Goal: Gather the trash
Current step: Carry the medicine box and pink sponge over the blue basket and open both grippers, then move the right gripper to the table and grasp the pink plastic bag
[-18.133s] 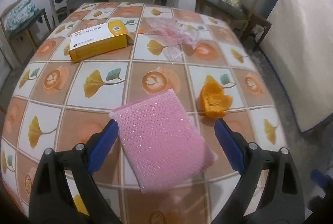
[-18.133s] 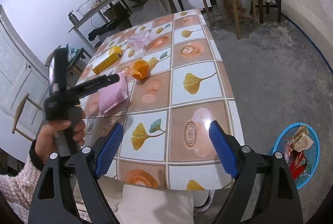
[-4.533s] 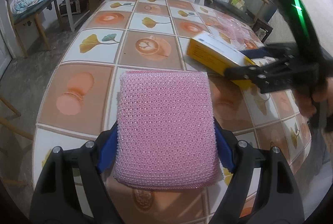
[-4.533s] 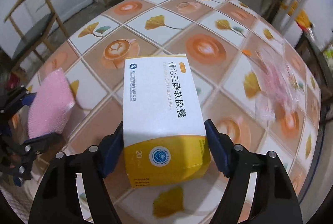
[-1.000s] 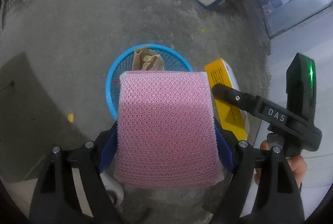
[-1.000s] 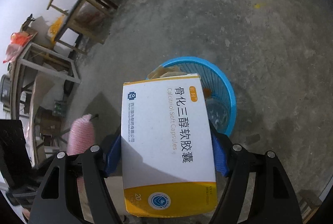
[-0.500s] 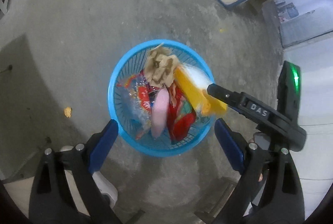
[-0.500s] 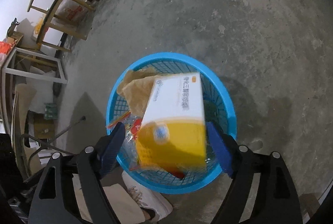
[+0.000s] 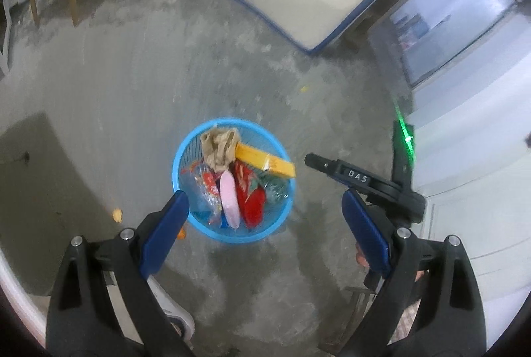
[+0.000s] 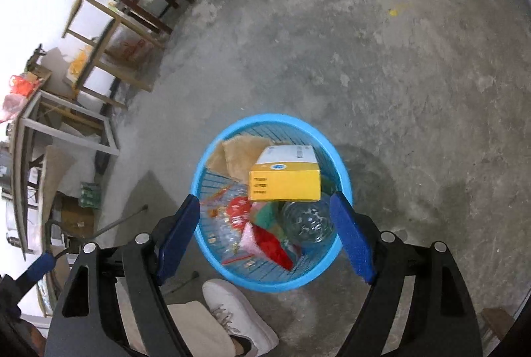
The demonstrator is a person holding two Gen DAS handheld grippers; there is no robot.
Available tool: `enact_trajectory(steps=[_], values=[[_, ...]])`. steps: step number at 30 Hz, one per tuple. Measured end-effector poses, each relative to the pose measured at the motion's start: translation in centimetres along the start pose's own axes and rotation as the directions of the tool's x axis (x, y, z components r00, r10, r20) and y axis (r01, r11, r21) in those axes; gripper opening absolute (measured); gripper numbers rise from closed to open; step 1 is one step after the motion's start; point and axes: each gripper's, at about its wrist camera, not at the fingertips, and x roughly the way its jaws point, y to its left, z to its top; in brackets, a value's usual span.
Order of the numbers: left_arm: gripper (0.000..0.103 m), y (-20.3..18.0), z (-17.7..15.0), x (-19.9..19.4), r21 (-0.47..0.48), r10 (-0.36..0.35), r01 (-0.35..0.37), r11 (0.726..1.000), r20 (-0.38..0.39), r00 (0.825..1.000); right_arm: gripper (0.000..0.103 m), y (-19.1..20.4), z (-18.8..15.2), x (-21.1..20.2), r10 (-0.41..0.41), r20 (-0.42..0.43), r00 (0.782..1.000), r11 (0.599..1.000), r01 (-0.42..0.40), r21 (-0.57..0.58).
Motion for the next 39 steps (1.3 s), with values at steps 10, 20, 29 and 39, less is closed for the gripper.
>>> enact_trajectory(steps=[10,20,29,39], values=[[0.090,5.3,-5.9,-14.5,-0.058,0.129,-0.120,0.991,0.187,0.974,0.079,11.5,-1.9,-8.9,0.081,0.100,0.992,0.962,-0.051,-0.269],[0.092,17.9,-15.3,-26.9,-0.400,0.538,-0.426,0.811,0.228,0.811,0.094,34.2,-8.4,-11.2,0.296,-0.022,0.955,0.706,-0.235,-0.668],[0.094,26.4,-22.0,-32.9,-0.615,0.708,-0.497,0.612,0.146,0.691,0.094,54.4,-20.6,-4.1,0.227,-0.246,0.942,0.326,-0.311,-0.893],[0.094,31.5,-22.1,-36.7,-0.678,0.678,-0.356,0.642,0.286,0.677,0.090,66.4,-22.3,6.5,0.114,-0.289,0.950,0.381,-0.311,-0.871]])
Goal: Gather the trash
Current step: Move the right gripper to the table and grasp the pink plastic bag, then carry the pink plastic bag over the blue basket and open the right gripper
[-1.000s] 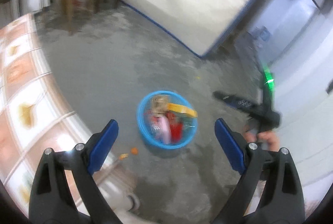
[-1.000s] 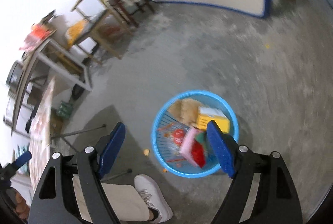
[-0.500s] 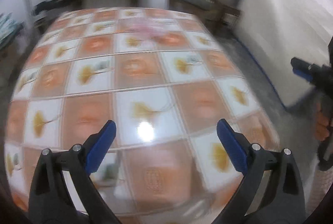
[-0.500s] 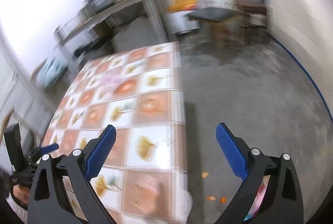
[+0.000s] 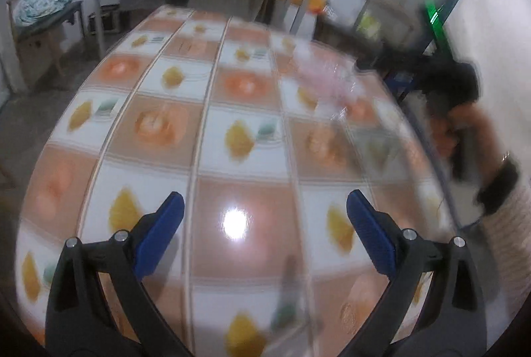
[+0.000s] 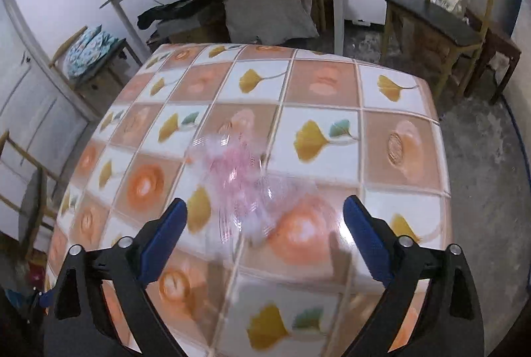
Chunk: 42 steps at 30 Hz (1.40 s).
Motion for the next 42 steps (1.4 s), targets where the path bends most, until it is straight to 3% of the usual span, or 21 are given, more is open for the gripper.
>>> enact_trajectory(steps=[4,8,13,14,17,22,26,30,33,35,38,42], values=[[0.094,0.0,2.6,1.4,-0.014,-0.039,0.039,0.999,0.009,0.999,0.085,1.2,1.5,3.2,-0.047,-0.047,0.998,0.997,0.044,-0.062],[0.094,-0.3,2.6,2.4,-0.018,-0.081,0.080,0.997,-0.019,0.997,0.071,1.9,2.4,6.2,-0.121,-0.101,0.988,0.987,0.108,-0.122],[0.094,-0.1,1.0,3.2,-0.036,-0.075,0.072,0.997,-0.067,0.995,0.036,1.3,1.8,6.8,-0.096,-0.120,0.988,0.991,0.084,-0.100],[0.094,0.0,0.8,3.2,-0.039,-0.074,0.072,0.997,-0.072,0.995,0.024,1.3,1.7,6.6,-0.091,-0.117,0.989,0.992,0.079,-0.098],[0.094,0.0,0.2,3.1,-0.044,-0.065,0.062,0.997,-0.084,0.994,0.011,1.0,1.1,5.7,-0.078,-0.110,0.991,0.993,0.068,-0.091],[0.094,-1.0,-0.7,2.3,-0.005,-0.049,0.049,0.999,-0.092,0.995,0.008,0.1,-0.2,2.7,-0.060,-0.059,0.996,0.997,0.057,-0.051],[0.094,-2.6,-2.1,1.8,0.045,-0.048,0.054,0.998,-0.128,0.991,0.008,-1.6,-2.7,-3.1,-0.016,0.029,0.999,1.000,0.016,-0.014],[0.094,-3.8,-3.6,1.4,0.091,-0.048,0.062,0.994,-0.150,0.988,0.008,-6.1,-6.8,-11.6,0.003,0.152,0.988,0.998,-0.013,0.063],[0.094,-4.3,-4.2,1.3,0.100,-0.050,0.066,0.993,-0.160,0.986,0.008,-11.7,-11.4,-19.0,-0.063,0.256,0.965,0.983,0.015,0.182],[0.094,-4.8,-4.5,1.5,0.110,-0.053,0.073,0.991,-0.177,0.983,0.008,-15.9,-15.5,-23.4,-0.162,0.299,0.940,0.958,0.077,0.277],[0.094,-5.7,-4.8,1.6,0.140,-0.045,0.073,0.987,-0.197,0.979,0.008,-21.8,-22.2,-27.2,-0.307,0.283,0.909,0.886,0.165,0.434],[0.094,-7.1,-4.8,1.5,0.168,-0.042,0.077,0.983,-0.204,0.978,0.008,-28.8,-32.3,-25.0,-0.379,0.096,0.921,0.738,0.238,0.632]])
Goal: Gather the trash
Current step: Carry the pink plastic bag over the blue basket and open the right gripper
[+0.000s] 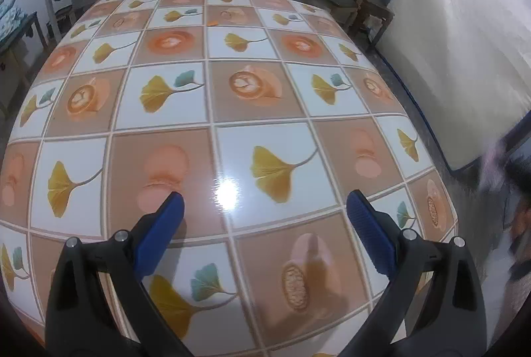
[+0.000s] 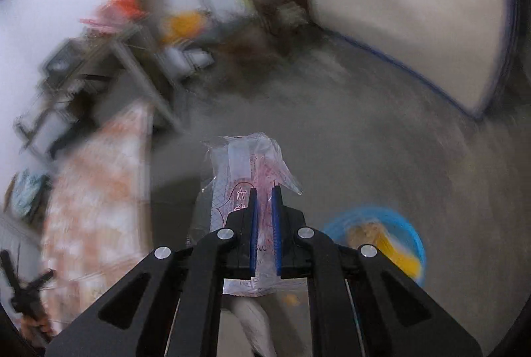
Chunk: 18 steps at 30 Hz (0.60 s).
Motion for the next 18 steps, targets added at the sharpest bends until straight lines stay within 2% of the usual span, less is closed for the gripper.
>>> enact_trajectory(steps=[2,6,11,13,15,17,18], values=[[0.094,-0.7,0.2,-0.1,0.008,0.000,0.000,1.000,-0.001,1.000,0.008,-3.0,-2.9,3.4,-0.059,-0.084,0.995,0.997,0.062,0.039],[0.094,-2.2,0.7,-0.3,0.023,0.002,-0.002,1.000,0.000,1.000,0.008,-6.8,-7.4,11.8,-0.153,-0.218,0.964,0.983,0.171,0.067],[0.094,-3.7,1.4,-0.6,0.055,0.026,-0.026,0.998,0.002,1.000,0.012,-9.0,-8.2,19.4,-0.225,-0.275,0.935,0.962,0.258,0.090],[0.094,-3.8,1.6,-0.5,0.047,0.035,-0.035,0.998,0.003,0.999,0.019,-9.7,-8.4,21.9,-0.216,-0.311,0.925,0.958,0.263,0.115],[0.094,-3.9,1.7,-0.4,0.035,0.038,-0.038,0.999,-0.001,0.999,0.040,-10.7,-8.6,23.7,-0.208,-0.350,0.914,0.952,0.271,0.141],[0.094,-4.0,1.7,-0.5,0.026,0.034,-0.034,0.999,-0.004,0.999,0.046,-11.1,-8.8,23.7,-0.202,-0.340,0.918,0.949,0.270,0.165],[0.094,-4.1,1.7,-0.5,0.027,0.033,-0.033,0.999,-0.003,0.999,0.053,-11.3,-8.8,23.3,-0.195,-0.327,0.925,0.948,0.264,0.181]])
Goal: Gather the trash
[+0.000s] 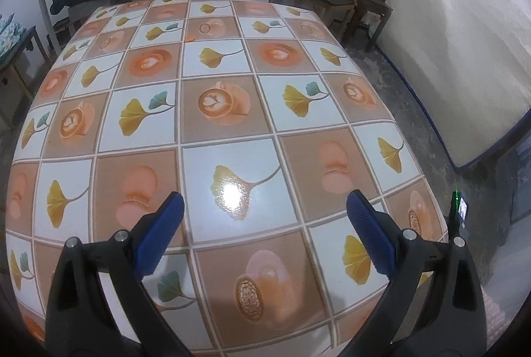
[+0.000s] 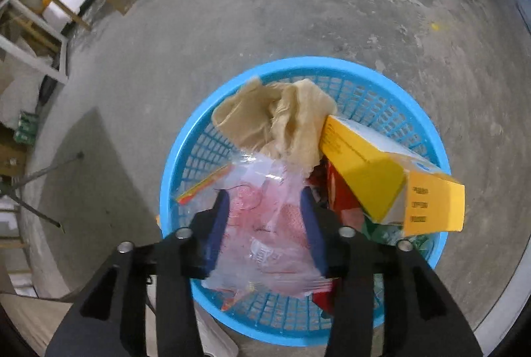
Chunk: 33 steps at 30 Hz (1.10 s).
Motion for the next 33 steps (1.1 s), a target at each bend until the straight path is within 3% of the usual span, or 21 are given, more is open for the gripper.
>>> enact_trajectory(steps=[2,9,13,16,18,21,27,31,33], values=[[0.094,-0.2,-0.1,-0.2,0.010,0.002,-0.002,1.000,0.007,1.000,0.059,-0.7,-0.4,-1.2,0.023,0.030,0.999,0.999,-0.024,0.024],[0.094,-0.8,-1.0,-1.9,0.046,-0.037,0.035,0.998,0.052,0.998,0.060,-2.9,-4.3,-11.0,0.111,0.202,0.973,0.990,-0.126,0.061],[0.094,-1.5,-2.5,-4.3,0.092,-0.088,0.081,0.992,0.075,0.993,0.073,1.1,-8.7,-18.9,0.178,0.313,0.933,0.983,-0.158,-0.089],[0.094,-1.4,-4.0,-6.1,0.086,-0.090,0.080,0.993,0.108,0.990,0.088,6.3,-13.8,-25.3,0.239,0.395,0.887,0.956,-0.144,-0.255],[0.094,-1.0,-5.4,-7.5,0.038,-0.053,0.047,0.998,0.150,0.987,0.097,10.1,-17.0,-28.5,0.282,0.432,0.857,0.925,-0.124,-0.359],[0.094,-0.6,-7.3,-9.0,-0.025,-0.005,0.010,1.000,0.189,0.982,0.097,15.6,-21.3,-31.7,0.334,0.460,0.823,0.872,-0.083,-0.483],[0.094,0.6,-9.0,-10.9,-0.067,0.035,-0.022,0.998,0.204,0.978,0.097,23.5,-27.5,-34.3,0.413,0.408,0.814,0.769,-0.071,-0.636],[0.094,2.2,-9.6,-12.8,-0.109,0.123,-0.099,0.989,0.250,0.960,0.097,26.5,-30.5,-35.0,0.412,0.441,0.798,0.755,-0.028,-0.655],[0.094,2.8,-9.7,-13.7,-0.117,0.214,-0.189,0.975,0.271,0.938,0.097,27.2,-31.3,-35.2,0.403,0.473,0.784,0.768,-0.009,-0.640]])
